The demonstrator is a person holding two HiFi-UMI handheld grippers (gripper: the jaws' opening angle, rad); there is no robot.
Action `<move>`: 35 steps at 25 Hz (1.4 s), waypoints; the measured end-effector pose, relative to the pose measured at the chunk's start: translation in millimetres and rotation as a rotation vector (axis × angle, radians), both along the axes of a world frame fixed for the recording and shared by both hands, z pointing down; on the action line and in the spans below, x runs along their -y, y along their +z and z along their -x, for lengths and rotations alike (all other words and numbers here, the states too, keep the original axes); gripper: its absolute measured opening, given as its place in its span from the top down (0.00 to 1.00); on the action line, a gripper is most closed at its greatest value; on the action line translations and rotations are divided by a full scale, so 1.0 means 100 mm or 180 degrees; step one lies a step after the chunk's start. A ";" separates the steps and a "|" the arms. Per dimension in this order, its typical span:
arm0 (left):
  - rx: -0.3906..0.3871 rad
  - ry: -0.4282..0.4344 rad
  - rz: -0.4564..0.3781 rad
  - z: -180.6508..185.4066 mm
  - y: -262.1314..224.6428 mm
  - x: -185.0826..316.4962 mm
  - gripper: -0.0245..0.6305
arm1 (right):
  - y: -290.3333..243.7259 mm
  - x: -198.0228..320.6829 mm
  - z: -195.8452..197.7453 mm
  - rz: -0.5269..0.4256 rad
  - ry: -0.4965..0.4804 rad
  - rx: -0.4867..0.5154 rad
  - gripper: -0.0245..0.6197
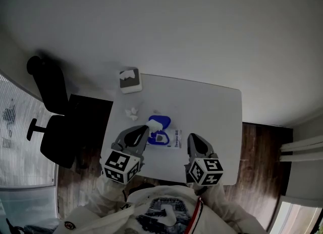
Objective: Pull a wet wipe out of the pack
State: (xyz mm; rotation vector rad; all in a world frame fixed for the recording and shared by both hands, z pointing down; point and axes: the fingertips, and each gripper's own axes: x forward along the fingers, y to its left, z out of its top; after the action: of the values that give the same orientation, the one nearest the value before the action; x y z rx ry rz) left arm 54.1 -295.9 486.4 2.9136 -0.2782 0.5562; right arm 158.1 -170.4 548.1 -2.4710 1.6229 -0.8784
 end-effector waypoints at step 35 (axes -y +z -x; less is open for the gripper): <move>-0.0945 0.0030 -0.0579 2.56 -1.06 -0.48 0.94 | -1.36 -0.51 2.60 -0.0561 0.0450 -0.1071 0.95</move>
State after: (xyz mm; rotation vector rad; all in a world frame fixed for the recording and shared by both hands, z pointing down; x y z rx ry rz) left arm -201.5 -247.5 380.8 3.1178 -0.2883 0.0980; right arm -102.0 -118.9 411.9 -2.6708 1.5065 -0.2989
